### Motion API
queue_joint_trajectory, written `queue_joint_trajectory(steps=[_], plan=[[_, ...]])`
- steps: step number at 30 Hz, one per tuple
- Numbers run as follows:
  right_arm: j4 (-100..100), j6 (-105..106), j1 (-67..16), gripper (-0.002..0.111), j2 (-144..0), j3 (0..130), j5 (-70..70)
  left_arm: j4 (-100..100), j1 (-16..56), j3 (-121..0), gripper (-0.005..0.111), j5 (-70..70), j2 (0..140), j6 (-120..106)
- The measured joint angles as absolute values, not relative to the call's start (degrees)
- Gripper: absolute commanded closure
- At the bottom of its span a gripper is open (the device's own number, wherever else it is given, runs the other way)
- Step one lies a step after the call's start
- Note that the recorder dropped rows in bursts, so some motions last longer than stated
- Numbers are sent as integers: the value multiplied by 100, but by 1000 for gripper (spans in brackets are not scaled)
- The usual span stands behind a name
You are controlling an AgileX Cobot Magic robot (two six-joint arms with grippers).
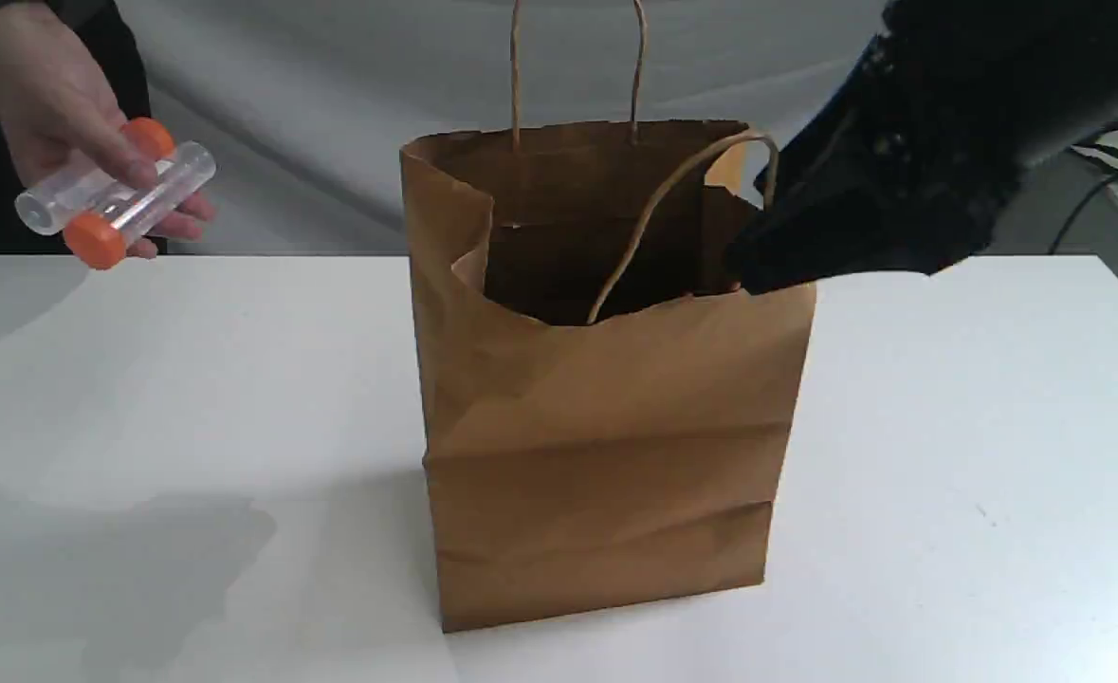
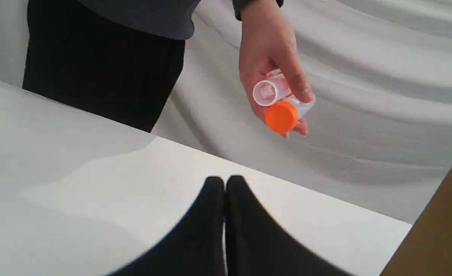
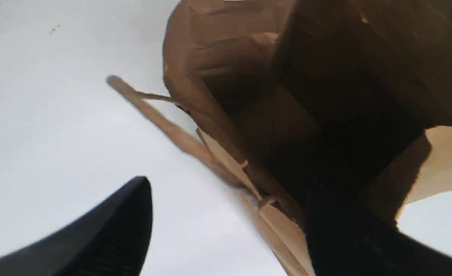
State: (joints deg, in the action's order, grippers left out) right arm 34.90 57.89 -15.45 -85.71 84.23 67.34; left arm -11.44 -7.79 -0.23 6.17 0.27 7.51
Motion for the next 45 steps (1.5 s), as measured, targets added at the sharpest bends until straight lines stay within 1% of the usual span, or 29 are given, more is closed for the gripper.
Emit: queue_joint_trajectory(steps=[4, 9, 10, 11, 12, 14, 15, 21, 23, 27, 31, 33, 39, 42, 45], plan=[[3439, 5798, -1654, 56, -8678, 8423, 6449, -1144, -779, -23, 107, 617, 27, 751], [3366, 5811, -1654, 57, -8809, 8423, 6119, -1144, -779, -23, 107, 617, 27, 751], [3366, 5811, -1654, 59, -8819, 8423, 6078, -1144, -779, -23, 107, 617, 27, 751], [3366, 5811, -1654, 65, -8819, 8423, 6068, -1144, -779, -23, 107, 617, 27, 751], [3366, 5811, -1654, 73, -8823, 8423, 6068, -1144, -779, -23, 107, 617, 27, 751], [3366, 5811, -1654, 98, -8823, 8423, 6097, -1144, -779, -23, 107, 617, 27, 751], [3366, 5811, -1654, 108, -8823, 8423, 6122, -1144, -779, -23, 107, 617, 27, 751], [3278, 5854, -1654, 108, -8823, 8423, 6192, -1565, -779, -23, 106, 647, 27, 1096], [3278, 5854, -1654, 108, -8823, 8423, 6207, -1742, -779, -118, 106, 871, 27, 1128], [3278, 5854, -1654, 108, -8823, 8423, 6220, -1835, -779, -794, 106, 1351, 19, 1136], [3278, 5854, -1654, 108, -8832, 8423, 6220, -1923, -779, -1846, 106, 1958, 353, 946], [3278, 5854, -1654, 108, -8832, 8423, 6220, -2192, -751, -2360, 106, 2389, 814, 336], [3278, 5839, -1654, 108, -8832, 8423, 6220, -4120, -346, -4112, 107, 3667, 2918, -2340], [3278, 5826, -1654, 108, -8832, 8423, 6220, -4641, -266, -5294, 107, 4551, 4225, -3287], [3278, 5747, -1654, 108, -8832, 8423, 6220, -4896, -257, -6476, 107, 5627, 5440, -3721]])
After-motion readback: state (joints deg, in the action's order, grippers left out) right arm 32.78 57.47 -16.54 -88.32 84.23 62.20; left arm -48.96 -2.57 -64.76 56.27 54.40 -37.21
